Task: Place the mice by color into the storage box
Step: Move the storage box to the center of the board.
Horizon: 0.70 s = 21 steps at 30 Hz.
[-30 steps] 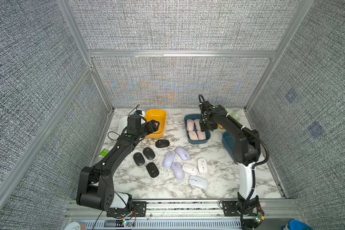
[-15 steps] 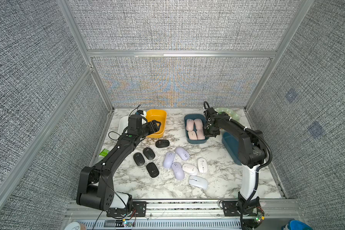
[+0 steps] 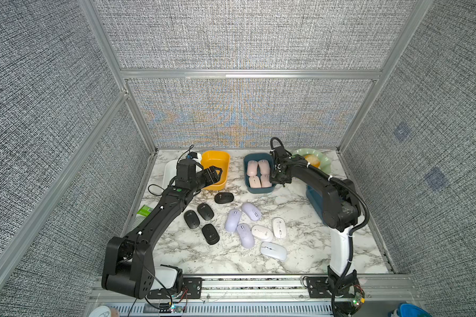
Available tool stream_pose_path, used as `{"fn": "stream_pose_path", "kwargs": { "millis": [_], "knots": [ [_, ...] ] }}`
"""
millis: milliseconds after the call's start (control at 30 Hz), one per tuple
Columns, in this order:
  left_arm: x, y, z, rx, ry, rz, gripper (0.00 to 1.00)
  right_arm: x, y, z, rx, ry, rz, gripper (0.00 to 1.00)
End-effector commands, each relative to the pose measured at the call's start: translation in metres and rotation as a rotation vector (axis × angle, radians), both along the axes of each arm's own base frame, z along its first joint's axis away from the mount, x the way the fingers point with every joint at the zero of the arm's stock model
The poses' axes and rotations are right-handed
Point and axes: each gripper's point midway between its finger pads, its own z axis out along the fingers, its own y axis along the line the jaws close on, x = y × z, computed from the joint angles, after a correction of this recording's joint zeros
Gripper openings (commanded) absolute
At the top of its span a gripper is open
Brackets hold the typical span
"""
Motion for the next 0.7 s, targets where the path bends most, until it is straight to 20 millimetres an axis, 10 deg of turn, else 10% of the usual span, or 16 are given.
{"fn": "stream_pose_path", "kwargs": {
  "millis": [0, 667],
  "knots": [
    [0.003, 0.006, 0.010, 0.010, -0.042, 0.033, 0.79, 0.018, 0.011, 0.009, 0.045, -0.065, -0.083, 0.08],
    [0.002, 0.007, 0.013, 0.017, -0.048, 0.033, 0.79, 0.065, 0.067, -0.002, 0.202, -0.052, -0.069, 0.08]
  ]
}}
